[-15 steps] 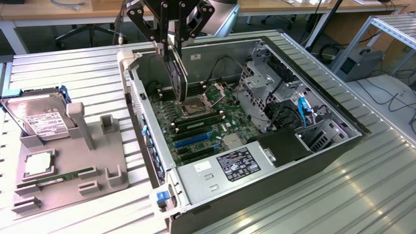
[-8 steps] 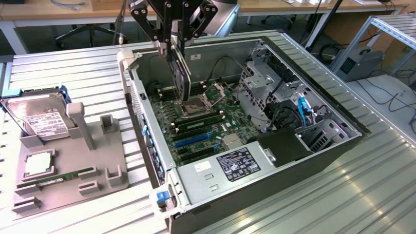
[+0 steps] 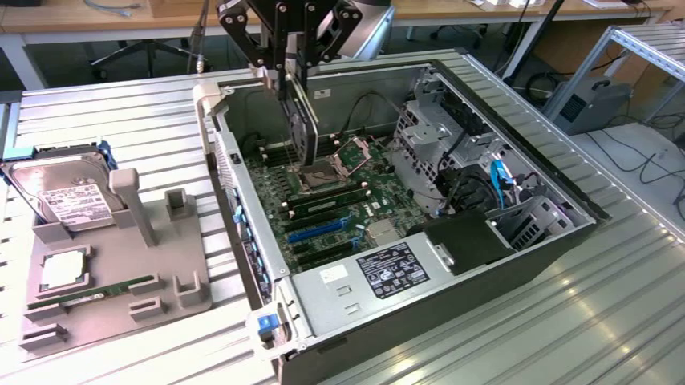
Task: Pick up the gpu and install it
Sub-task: 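Pick up the gpu and move the gpu toward the slot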
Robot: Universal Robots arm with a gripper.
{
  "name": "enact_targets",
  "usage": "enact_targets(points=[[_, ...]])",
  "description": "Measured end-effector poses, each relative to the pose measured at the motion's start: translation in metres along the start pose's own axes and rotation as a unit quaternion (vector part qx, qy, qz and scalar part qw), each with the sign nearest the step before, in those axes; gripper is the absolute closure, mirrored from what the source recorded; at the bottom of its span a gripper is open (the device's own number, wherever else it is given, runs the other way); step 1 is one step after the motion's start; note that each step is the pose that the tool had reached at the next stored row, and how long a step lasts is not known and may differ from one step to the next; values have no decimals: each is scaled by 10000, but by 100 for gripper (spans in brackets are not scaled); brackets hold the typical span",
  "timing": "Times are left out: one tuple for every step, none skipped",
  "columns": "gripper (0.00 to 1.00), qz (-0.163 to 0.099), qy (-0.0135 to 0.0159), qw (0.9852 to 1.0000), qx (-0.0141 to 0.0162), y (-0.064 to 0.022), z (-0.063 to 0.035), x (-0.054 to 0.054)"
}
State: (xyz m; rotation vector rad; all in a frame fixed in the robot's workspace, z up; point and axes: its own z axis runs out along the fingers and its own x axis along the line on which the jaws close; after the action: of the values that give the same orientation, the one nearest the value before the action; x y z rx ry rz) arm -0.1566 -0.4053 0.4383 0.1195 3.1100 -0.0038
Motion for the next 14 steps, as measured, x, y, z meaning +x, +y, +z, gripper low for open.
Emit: enact_targets(points=[[73,0,0,10000,1,0,0,-5],[73,0,0,10000,1,1,0,-11],[73,-1,0,10000,1,1,0,-17],[73,0,0,10000,2,2,1,-23],[73,0,0,10000,2,2,0,-27],[73,0,0,10000,3,2,1,-32],[73,0,0,10000,3,3,1,-38],[73,0,0,10000,3,3,1,-43],[73,0,0,10000,4,4,1,-49],[73,0,0,10000,4,4,1,-55],[73,0,0,10000,4,5,2,-60],[73,0,0,10000,5,5,2,-66],[73,0,0,10000,6,6,2,-72],[73,0,0,10000,6,6,2,-77]])
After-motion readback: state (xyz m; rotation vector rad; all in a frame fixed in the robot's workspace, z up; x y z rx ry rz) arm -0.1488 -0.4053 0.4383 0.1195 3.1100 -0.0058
